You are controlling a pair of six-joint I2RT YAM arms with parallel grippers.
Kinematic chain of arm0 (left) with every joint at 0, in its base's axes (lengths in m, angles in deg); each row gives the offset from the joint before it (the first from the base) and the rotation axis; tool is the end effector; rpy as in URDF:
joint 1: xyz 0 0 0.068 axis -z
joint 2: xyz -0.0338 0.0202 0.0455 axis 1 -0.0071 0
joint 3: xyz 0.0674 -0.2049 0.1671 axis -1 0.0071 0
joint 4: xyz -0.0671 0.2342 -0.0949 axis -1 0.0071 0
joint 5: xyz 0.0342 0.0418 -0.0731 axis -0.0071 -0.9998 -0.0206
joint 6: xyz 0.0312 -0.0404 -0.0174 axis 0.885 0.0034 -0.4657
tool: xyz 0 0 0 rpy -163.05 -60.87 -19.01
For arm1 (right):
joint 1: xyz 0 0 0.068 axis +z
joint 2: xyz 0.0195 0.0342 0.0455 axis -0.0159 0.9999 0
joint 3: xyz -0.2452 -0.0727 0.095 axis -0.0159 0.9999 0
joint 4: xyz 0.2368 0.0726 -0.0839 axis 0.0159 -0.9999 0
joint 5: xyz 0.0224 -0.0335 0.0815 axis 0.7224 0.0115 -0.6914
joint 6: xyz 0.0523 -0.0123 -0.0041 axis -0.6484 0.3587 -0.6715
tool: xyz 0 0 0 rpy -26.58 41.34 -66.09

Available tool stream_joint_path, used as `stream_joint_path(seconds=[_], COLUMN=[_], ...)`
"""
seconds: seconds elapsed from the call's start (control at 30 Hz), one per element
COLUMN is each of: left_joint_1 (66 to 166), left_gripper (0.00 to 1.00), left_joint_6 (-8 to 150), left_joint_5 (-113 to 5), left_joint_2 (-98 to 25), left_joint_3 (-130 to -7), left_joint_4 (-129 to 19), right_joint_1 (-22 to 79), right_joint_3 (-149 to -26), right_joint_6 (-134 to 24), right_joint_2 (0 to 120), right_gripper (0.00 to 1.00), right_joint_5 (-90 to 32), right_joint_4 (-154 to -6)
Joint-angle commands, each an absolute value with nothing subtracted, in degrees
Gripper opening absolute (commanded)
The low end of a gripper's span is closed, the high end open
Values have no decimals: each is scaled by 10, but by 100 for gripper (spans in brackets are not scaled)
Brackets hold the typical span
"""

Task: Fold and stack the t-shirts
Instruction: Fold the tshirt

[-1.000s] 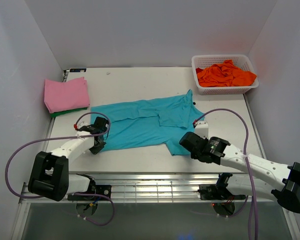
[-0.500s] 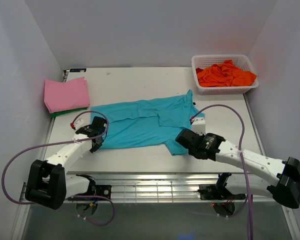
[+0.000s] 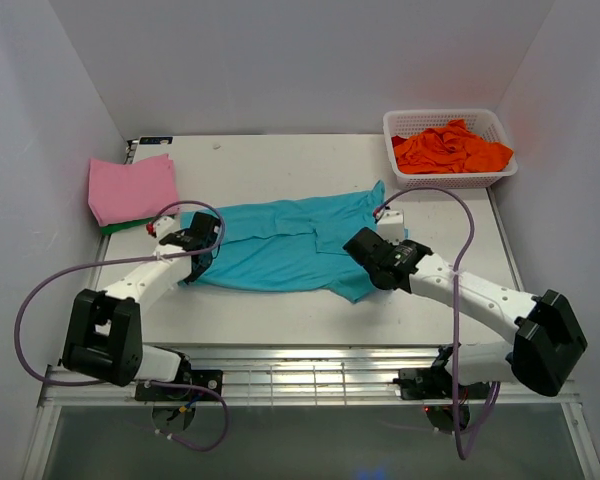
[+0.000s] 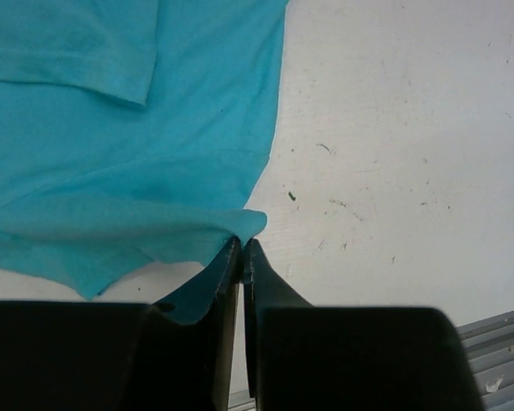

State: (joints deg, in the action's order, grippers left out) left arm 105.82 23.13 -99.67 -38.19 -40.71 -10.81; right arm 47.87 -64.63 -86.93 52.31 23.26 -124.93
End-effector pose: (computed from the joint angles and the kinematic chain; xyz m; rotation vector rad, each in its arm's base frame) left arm 0.2229 -0.0424 0.1877 -1.0147 2.2958 0.4781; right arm 0.1736 0.1601 0.2445 0.0000 2.3017 -0.3511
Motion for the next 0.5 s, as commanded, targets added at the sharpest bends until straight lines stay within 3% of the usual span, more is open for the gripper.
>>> stream_joint_path(seconds=[0.0,0.47], left_joint_1=[1054,1030], left_gripper=[0,0], left_joint_6=[264,368], left_joint_5=[-1024,-1034], left_joint_2=[-411,-605], left_joint_3=[-467,-662], left_joint_4=[-141,-162], right_joint_1=[450,321], right_joint_3=[-689,-898], right_joint_6=[-807,-620], right_joint_2=[553,736], right_gripper=[8,8], right_joint_5=[256,195], right_joint_4=[-1187,-1104])
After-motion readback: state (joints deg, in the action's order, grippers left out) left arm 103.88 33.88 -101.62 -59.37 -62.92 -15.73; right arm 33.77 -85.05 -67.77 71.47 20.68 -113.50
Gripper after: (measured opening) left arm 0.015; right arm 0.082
